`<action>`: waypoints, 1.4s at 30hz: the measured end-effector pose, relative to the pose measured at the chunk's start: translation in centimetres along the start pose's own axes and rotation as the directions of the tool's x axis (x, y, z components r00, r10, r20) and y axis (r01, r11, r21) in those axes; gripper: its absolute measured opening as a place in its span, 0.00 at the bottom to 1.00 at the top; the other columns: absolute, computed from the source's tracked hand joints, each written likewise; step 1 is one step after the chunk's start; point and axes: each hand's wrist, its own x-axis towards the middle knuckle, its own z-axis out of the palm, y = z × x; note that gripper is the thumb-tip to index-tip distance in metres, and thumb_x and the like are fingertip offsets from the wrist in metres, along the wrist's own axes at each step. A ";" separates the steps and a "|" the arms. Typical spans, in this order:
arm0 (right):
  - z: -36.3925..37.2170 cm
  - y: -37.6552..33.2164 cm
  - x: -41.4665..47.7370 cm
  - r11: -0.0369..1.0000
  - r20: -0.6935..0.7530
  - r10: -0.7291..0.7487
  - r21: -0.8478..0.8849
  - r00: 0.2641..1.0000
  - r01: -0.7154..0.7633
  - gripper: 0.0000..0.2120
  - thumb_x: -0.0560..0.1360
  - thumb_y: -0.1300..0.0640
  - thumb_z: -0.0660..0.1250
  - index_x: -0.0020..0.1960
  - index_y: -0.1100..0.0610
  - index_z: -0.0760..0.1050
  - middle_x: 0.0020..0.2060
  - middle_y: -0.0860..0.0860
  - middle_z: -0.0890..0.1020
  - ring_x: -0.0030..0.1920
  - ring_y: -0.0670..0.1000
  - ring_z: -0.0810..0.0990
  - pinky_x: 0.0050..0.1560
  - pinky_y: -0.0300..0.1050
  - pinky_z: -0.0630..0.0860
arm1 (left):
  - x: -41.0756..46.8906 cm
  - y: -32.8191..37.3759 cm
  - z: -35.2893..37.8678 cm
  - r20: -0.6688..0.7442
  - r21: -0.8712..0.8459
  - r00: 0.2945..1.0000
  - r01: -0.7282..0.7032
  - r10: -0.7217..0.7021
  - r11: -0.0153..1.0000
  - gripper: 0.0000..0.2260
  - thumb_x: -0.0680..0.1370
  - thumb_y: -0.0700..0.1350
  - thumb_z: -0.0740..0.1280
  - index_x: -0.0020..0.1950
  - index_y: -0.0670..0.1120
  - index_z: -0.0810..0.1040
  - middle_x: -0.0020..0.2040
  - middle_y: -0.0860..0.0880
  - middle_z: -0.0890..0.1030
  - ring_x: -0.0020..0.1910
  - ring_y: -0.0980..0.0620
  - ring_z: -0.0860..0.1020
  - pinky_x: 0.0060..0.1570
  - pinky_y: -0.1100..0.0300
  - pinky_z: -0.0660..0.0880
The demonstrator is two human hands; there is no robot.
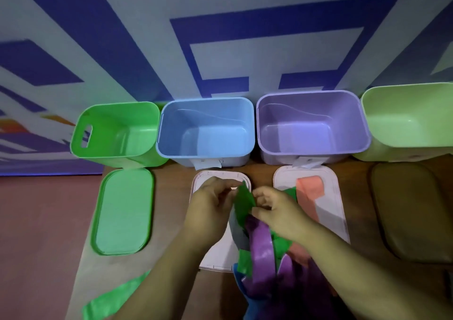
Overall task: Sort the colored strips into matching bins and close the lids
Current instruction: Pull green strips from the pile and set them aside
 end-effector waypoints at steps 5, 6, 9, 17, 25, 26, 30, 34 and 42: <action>0.9 -1.9 -2.5 0.996 -0.025 -0.083 -0.033 0.996 0.082 0.06 0.73 0.59 0.74 0.43 0.49 0.79 0.40 0.49 0.84 0.41 0.45 0.82 0.51 0.47 0.80 | -3.0 0.5 -3.1 -0.123 -0.157 0.987 0.084 -0.104 0.984 0.12 0.78 0.38 0.70 0.53 0.55 0.82 0.50 0.53 0.82 0.50 0.64 0.79 0.51 0.71 0.73; 1.1 -2.3 -3.0 0.996 -0.034 -0.088 -0.033 0.995 0.087 0.06 0.73 0.59 0.74 0.44 0.49 0.80 0.40 0.48 0.84 0.41 0.43 0.82 0.50 0.45 0.80 | -3.6 0.5 -3.7 -0.141 -0.153 0.984 0.087 -0.109 0.984 0.11 0.78 0.39 0.70 0.54 0.54 0.83 0.50 0.53 0.82 0.50 0.65 0.79 0.51 0.72 0.73; 1.2 -4.0 -4.3 0.990 -0.081 -0.135 -0.041 0.988 0.132 0.08 0.73 0.60 0.75 0.44 0.47 0.81 0.38 0.45 0.84 0.38 0.40 0.80 0.46 0.41 0.79 | -5.2 0.3 -5.4 -0.170 -0.169 0.975 0.112 -0.140 0.979 0.10 0.78 0.40 0.70 0.54 0.53 0.84 0.50 0.53 0.83 0.49 0.62 0.81 0.52 0.68 0.75; 1.9 -10.1 -6.4 0.907 -0.051 -0.392 -0.190 0.918 0.377 0.13 0.72 0.57 0.76 0.45 0.38 0.79 0.38 0.38 0.80 0.36 0.39 0.75 0.42 0.29 0.71 | -9.0 1.6 -10.2 -0.221 -0.510 0.940 0.117 -0.261 0.852 0.13 0.78 0.34 0.66 0.44 0.51 0.83 0.36 0.60 0.84 0.34 0.66 0.79 0.38 0.73 0.73; 9.1 -11.5 -7.1 0.921 0.248 -0.303 -0.170 0.920 0.350 0.13 0.75 0.57 0.72 0.54 0.41 0.79 0.37 0.44 0.77 0.32 0.39 0.71 0.35 0.33 0.70 | -14.3 -4.7 -13.9 -0.270 -0.565 0.850 0.240 -0.452 0.789 0.10 0.78 0.34 0.67 0.47 0.47 0.85 0.39 0.54 0.86 0.37 0.60 0.83 0.36 0.69 0.76; 10.5 -11.3 -7.1 0.922 0.279 -0.287 -0.178 0.916 0.343 0.13 0.75 0.58 0.72 0.55 0.42 0.79 0.37 0.44 0.77 0.32 0.39 0.71 0.35 0.34 0.71 | -15.2 -5.6 -14.3 -0.269 -0.566 0.840 0.258 -0.472 0.783 0.10 0.78 0.34 0.67 0.47 0.47 0.84 0.38 0.53 0.86 0.37 0.59 0.84 0.35 0.70 0.75; 15.5 -10.0 -6.8 0.932 0.375 -0.218 -0.194 0.901 0.306 0.14 0.75 0.61 0.71 0.56 0.46 0.80 0.38 0.44 0.77 0.33 0.39 0.72 0.37 0.33 0.72 | -18.7 -9.7 -15.5 -0.227 -0.591 0.785 0.359 -0.576 0.723 0.11 0.79 0.33 0.65 0.46 0.46 0.83 0.34 0.55 0.85 0.34 0.62 0.82 0.32 0.73 0.73; 19.7 -8.5 -6.0 0.931 0.452 -0.126 -0.254 0.883 0.263 0.13 0.75 0.59 0.71 0.57 0.46 0.79 0.39 0.44 0.77 0.34 0.39 0.72 0.38 0.35 0.73 | -21.8 -14.6 -16.4 -0.212 -0.536 0.740 0.458 -0.638 0.709 0.10 0.79 0.36 0.66 0.46 0.48 0.85 0.34 0.56 0.84 0.35 0.61 0.80 0.32 0.73 0.71; 26.3 -7.8 -4.0 0.870 0.428 0.081 -0.471 0.900 0.145 0.12 0.76 0.55 0.70 0.57 0.44 0.76 0.41 0.47 0.82 0.42 0.50 0.81 0.46 0.46 0.77 | -24.0 -21.1 -17.2 -0.185 -0.478 0.674 0.574 -0.715 0.665 0.11 0.79 0.39 0.68 0.42 0.54 0.83 0.37 0.55 0.84 0.37 0.59 0.81 0.32 0.72 0.73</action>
